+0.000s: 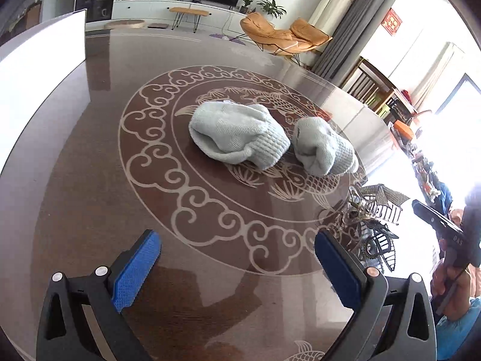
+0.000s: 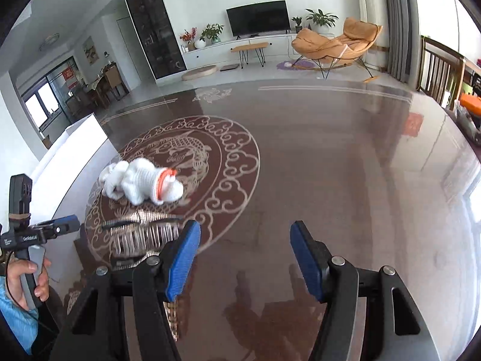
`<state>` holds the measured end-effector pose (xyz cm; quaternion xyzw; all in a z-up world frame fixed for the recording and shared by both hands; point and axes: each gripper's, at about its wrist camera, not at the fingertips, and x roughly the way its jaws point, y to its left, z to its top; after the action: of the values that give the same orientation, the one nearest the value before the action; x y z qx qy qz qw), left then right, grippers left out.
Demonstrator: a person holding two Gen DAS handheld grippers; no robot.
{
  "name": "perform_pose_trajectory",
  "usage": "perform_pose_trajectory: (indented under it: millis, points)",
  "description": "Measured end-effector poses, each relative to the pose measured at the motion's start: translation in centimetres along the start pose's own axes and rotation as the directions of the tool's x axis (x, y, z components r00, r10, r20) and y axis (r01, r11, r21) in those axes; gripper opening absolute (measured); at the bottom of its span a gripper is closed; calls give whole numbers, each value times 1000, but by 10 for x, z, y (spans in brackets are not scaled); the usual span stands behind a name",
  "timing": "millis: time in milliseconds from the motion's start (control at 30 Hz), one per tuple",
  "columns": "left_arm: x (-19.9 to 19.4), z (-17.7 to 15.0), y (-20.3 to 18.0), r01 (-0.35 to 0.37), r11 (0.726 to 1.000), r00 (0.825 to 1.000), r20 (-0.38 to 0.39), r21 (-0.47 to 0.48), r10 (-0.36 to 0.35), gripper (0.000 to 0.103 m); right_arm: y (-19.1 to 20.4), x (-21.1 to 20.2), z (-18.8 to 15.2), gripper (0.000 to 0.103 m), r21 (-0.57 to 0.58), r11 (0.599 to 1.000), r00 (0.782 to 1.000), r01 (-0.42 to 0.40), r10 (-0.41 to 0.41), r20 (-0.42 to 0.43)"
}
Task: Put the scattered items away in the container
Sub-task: 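Grasp the rhinestone bow clip with the left tool while the right tool grasps the gold claw clip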
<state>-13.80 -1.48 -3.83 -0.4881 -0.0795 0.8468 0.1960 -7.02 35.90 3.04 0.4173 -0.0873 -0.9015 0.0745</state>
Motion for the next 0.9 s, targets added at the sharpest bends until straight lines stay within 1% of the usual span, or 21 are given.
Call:
perform_pose_trajectory:
  millis: [67, 133, 200, 233, 267, 300, 333, 367, 400, 467, 500, 567, 600, 633, 667, 700, 767, 800, 833, 900]
  points:
    - [5, -5, -16, -33, 998, 999, 0, 52, 33, 103, 4, -16, -35, 63, -15, 998, 998, -63, 63, -17]
    - [5, -13, -31, -54, 993, 999, -1, 105, 54, 103, 20, -21, -66, 63, -60, 992, 993, -109, 107, -39]
    - [6, -21, -42, -86, 984, 996, 1, 156, 86, 103, 44, -10, -82, 64, -139, 987, 995, -85, 77, -61]
    - [6, -26, -46, -103, 978, 994, 1, 180, 105, 103, 55, -2, -83, 63, -164, 983, 995, -81, 69, -78]
    - [4, -31, -50, -116, 973, 993, 3, 198, 118, 103, 67, 6, -82, 65, -187, 979, 995, -82, 68, -77]
    - [1, -36, -49, -123, 970, 992, 7, 210, 124, 103, 76, 12, -80, 65, -208, 975, 995, -83, 70, -68]
    - [0, -38, -49, -127, 968, 992, 11, 217, 128, 103, 83, 25, -74, 66, -224, 970, 994, -91, 75, -78]
    - [-2, -42, -49, -128, 967, 992, 13, 222, 128, 103, 91, 33, -69, 66, -243, 967, 996, -75, 59, -73]
    - [-4, -44, -49, -129, 965, 992, 14, 227, 129, 103, 98, 43, -64, 69, -258, 965, 997, -49, 31, -74]
    - [-6, -47, -49, -131, 963, 991, 16, 235, 131, 103, 103, 55, -54, 69, -250, 968, 998, 0, -17, -65]
    - [-7, -48, -49, -134, 962, 991, 19, 240, 133, 103, 100, 56, -50, 69, -224, 975, 998, -6, -9, -62]
    - [-5, -50, -49, -149, 954, 989, 25, 260, 147, 103, 84, 53, -44, 63, -149, 988, 998, -50, 44, -48]
    - [-4, -52, -51, -163, 948, 987, 27, 273, 161, 103, 74, 48, -43, 45, -118, 992, 998, -48, 43, -40]
    - [-3, -54, -53, -173, 942, 985, 24, 287, 173, 103, 65, 44, -45, 43, -102, 994, 999, -36, 32, -38]
    - [-1, -54, -58, -162, 940, 986, 19, 301, 164, 103, 56, 40, -47, 43, -93, 995, 999, -27, 23, -39]
    - [0, -54, -64, -128, 941, 991, 9, 313, 131, 103, 46, 28, -50, 43, -93, 996, 999, -10, 6, -46]
    - [0, -49, -72, -28, 942, 999, -27, 334, 39, 103, 26, 11, -58, 43, -87, 995, 997, 46, -52, -64]
    - [3, -46, -81, 4, 937, 999, -40, 349, 10, 103, 14, 2, -61, 43, -73, 995, 994, 70, -75, -74]
    - [8, -41, -91, 22, 927, 999, -44, 375, -6, 103, 1, -5, -62, 44, -50, 995, 992, 88, -92, -81]
    - [17, -37, -114, 37, 889, 999, -35, 455, -23, 103, -19, -21, -68, 44, 9, 994, 991, 110, -109, -76]
